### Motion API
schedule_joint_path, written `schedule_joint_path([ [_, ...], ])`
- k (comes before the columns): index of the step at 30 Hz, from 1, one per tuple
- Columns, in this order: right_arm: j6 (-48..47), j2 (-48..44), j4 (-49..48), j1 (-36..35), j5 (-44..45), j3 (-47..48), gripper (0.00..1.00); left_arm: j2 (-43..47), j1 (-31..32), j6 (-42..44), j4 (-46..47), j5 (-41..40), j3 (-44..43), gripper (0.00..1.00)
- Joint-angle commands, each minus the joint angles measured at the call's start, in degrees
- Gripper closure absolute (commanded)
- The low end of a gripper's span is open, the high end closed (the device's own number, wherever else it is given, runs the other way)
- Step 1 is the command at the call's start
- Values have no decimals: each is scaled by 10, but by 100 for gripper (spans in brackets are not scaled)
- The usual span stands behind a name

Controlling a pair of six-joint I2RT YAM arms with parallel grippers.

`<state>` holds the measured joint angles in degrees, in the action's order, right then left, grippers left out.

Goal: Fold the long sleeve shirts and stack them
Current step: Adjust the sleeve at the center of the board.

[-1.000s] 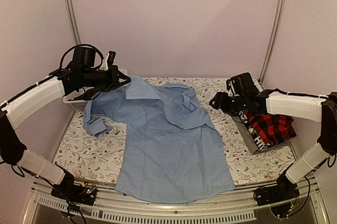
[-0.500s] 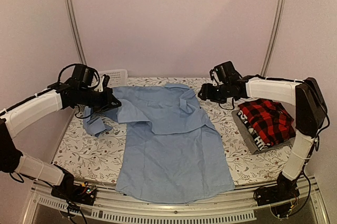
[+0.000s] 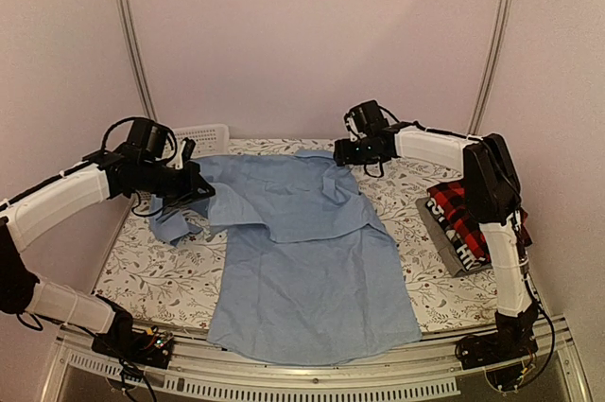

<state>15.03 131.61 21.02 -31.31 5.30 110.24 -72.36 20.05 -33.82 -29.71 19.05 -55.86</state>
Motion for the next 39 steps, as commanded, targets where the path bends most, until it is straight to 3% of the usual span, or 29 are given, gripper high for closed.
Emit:
schedule_joint_path([
  [1,-26,52,29,3,-8,53,30,2,-7,19,-15,9,-21,100],
  [5,-17,81,31,4,-33,80,38,-1,-7,26,-22,11,-28,100],
  [8,-7,87,31,3,-26,81,52,0,-7,27,-24,7,-31,100],
  [15,-3,82,32,19,5,81,100,-1,-6,32,-32,7,-45,100],
  [23,-15,73,30,71,8,79,100,-1,-9,66,-54,-35,-114,100],
  [31,-17,81,25,92,-9,79,98,-77,-33,83,-47,-50,-185,100],
  [32,-17,82,23,93,-10,79,93,-91,-33,84,-42,-49,-193,100],
  [34,-17,81,24,95,-17,81,75,-118,-33,87,-34,-42,-209,100],
  [35,-18,80,26,96,-19,81,57,-132,-33,89,-34,-42,-219,100],
  [39,-6,43,40,95,-41,43,43,-167,-34,92,-33,-40,-242,100],
])
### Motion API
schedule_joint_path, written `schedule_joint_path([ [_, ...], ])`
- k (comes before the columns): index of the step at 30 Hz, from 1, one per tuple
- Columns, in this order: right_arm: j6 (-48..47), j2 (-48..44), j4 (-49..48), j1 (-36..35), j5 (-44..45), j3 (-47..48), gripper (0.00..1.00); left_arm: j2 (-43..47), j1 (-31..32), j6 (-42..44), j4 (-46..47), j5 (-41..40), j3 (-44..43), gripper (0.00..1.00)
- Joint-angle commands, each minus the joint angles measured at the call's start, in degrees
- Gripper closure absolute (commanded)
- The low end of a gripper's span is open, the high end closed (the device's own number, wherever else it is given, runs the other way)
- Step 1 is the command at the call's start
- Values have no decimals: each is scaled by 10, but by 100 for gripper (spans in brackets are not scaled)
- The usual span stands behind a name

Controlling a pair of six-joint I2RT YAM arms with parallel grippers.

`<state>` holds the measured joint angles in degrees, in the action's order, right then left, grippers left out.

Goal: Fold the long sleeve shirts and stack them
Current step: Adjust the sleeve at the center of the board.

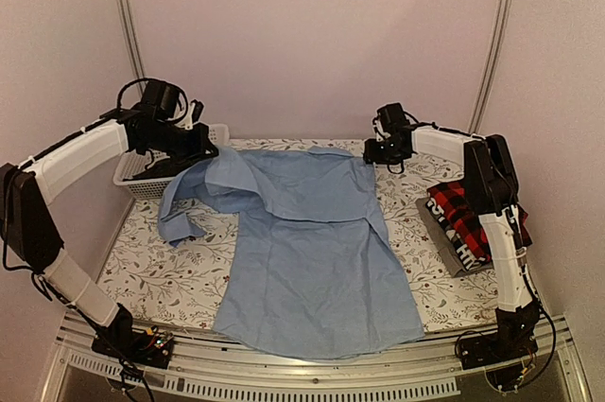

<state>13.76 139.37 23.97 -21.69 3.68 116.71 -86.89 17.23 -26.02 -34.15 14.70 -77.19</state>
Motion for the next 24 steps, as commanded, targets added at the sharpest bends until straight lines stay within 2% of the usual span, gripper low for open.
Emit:
schedule_joint_path([
  [1,10,-48,10,-4,-28,-47,40,-26,-6,15,13,4,-33,100],
  [5,28,-157,-29,-20,-46,-191,32,-40,-7,17,16,-1,-43,100],
  [9,57,-272,-68,-48,-60,-337,30,-58,-10,13,19,-1,-62,100],
  [13,72,-346,-83,-84,-44,-419,27,-76,-11,12,19,4,-91,100],
  [16,83,-353,-82,-92,-40,-434,27,-88,-11,11,21,12,-107,100],
  [21,92,-300,-76,-93,-6,-420,23,-99,-11,7,24,23,-118,100],
  [24,96,-268,-83,-92,-14,-416,22,-101,-11,5,24,23,-116,100],
])
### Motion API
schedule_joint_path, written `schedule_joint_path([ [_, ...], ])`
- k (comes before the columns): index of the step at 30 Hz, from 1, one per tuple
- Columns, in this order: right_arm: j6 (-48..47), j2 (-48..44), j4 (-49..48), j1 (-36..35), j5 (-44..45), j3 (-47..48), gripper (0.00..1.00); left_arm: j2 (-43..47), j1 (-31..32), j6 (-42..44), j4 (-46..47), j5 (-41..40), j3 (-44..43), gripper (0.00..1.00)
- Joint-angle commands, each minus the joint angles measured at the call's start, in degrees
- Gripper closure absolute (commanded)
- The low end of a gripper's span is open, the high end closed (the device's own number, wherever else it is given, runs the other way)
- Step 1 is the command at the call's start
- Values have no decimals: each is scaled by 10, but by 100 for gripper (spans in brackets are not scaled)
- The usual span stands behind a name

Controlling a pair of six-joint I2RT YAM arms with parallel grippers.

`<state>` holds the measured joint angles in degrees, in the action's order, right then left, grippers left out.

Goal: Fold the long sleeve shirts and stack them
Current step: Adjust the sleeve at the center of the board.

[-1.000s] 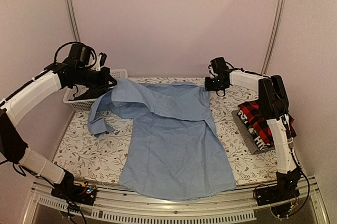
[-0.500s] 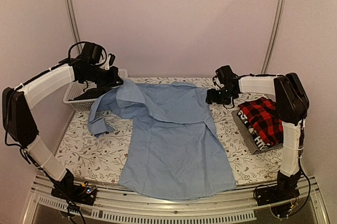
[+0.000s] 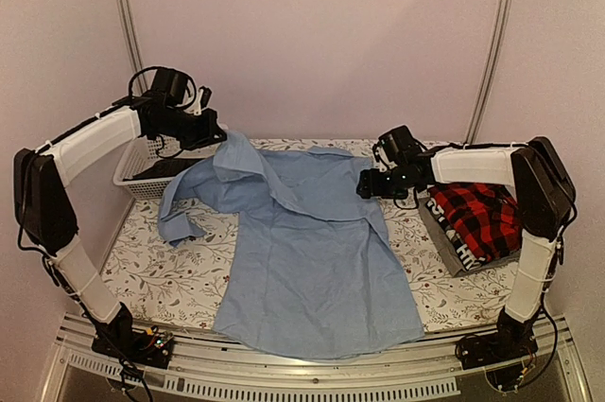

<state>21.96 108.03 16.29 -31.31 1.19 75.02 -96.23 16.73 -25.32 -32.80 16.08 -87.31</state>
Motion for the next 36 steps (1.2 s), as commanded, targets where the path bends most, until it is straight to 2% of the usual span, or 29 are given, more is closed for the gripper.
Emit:
schedule_joint_path([
  [1,15,52,-11,4,5,1,24,-8,-6,-2,11,10,-14,100],
  [4,19,70,-16,5,3,4,39,-10,-5,-4,11,11,-11,100],
  [7,20,81,-17,13,5,10,63,-15,-4,-8,15,15,-10,100],
  [8,20,83,-17,16,3,13,75,-16,-4,-10,19,19,-8,100],
  [10,16,90,-17,27,-2,20,89,-20,-3,-15,26,23,-8,100],
  [12,12,100,-17,36,-6,27,99,-24,-1,-18,31,26,-10,100],
  [13,12,103,-17,41,-6,29,100,-27,-1,-21,35,26,-12,100],
  [16,9,110,-17,52,-30,39,100,-40,1,-26,38,30,-22,100],
  [27,9,97,-10,67,-19,31,98,-70,7,-34,39,29,-52,100],
  [34,8,28,-9,67,-27,-28,51,-70,7,-28,34,13,-63,100],
  [36,10,-14,-11,66,-30,-60,42,-72,6,-26,32,2,-69,100],
])
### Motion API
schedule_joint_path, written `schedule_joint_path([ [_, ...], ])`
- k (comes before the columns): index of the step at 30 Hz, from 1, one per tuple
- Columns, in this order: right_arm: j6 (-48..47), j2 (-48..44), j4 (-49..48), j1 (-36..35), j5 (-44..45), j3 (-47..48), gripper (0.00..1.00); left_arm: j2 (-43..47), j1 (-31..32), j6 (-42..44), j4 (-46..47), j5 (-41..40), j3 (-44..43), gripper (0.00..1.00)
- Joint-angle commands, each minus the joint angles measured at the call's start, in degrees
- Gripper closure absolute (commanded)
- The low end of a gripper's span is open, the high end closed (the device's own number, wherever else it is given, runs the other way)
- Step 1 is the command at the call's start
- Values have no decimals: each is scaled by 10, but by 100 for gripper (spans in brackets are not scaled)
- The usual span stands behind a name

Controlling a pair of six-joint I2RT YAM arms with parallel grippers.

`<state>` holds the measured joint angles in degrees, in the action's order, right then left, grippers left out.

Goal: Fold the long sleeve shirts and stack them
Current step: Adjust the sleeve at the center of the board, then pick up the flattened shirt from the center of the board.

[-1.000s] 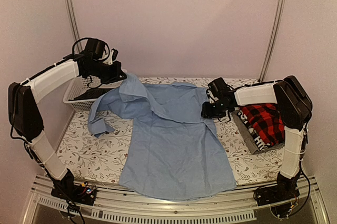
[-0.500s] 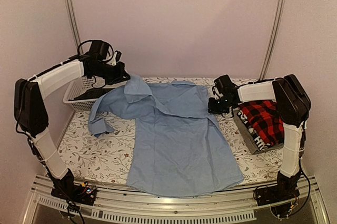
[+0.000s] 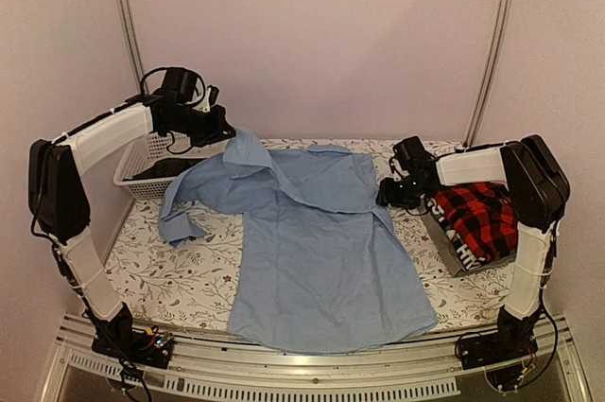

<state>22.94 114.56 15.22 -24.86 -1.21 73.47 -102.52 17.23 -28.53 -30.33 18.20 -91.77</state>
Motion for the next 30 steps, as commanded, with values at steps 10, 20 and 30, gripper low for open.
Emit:
schedule_joint_path([
  [10,44,-248,0,-62,3,-218,24,-29,-5,8,3,-22,-54,100],
  [20,107,-393,51,-99,9,-346,23,-41,-7,9,0,-14,-69,100],
  [30,168,-444,99,-157,38,-393,26,-43,-7,4,8,-5,-71,100],
])
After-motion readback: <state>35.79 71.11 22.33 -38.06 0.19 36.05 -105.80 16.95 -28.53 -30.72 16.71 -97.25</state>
